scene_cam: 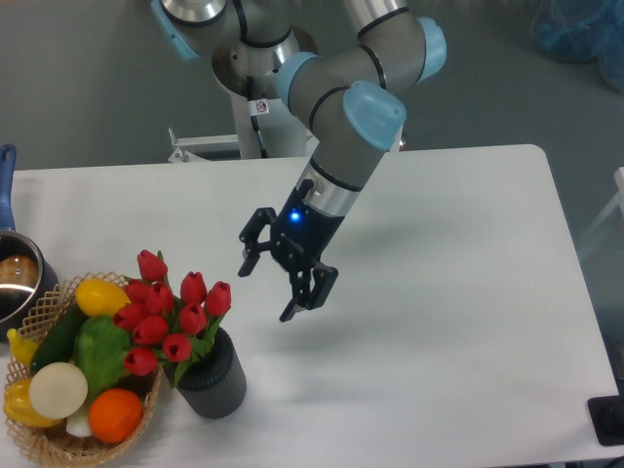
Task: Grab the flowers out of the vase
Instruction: 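Lower the gripper around the tulip stems above the vase rim and close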
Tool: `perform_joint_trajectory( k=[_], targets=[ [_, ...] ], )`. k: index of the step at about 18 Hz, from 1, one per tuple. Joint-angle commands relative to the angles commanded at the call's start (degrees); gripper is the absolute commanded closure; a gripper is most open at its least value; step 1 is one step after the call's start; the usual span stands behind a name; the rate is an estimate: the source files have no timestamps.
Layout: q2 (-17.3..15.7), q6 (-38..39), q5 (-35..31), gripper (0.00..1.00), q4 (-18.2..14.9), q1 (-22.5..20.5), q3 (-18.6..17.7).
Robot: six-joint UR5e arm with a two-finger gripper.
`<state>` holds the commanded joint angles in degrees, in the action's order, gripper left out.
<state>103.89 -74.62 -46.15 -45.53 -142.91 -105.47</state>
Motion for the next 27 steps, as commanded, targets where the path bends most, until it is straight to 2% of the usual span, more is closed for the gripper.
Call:
perform_joint_trajectory(
  k=[7, 10, 19, 21, 24, 27],
  targets=[
    [2.9, 2.6, 13.4, 0.00, 1.3, 0.3, 1.0],
    [5.6, 2.6, 17.4, 0.00, 1.8, 0.1, 2.2],
    [8.9, 2.1, 20.6, 0.00, 2.3, 0.5, 3.1],
    [9.8, 2.1, 20.9, 0.00, 4.1, 0.7, 3.3],
    [10.4, 2.0, 21.1, 0.00, 4.3, 1.1, 3.3],
    [10.5, 2.0, 24.2, 0.00, 4.3, 1.3, 3.3]
  ],
)
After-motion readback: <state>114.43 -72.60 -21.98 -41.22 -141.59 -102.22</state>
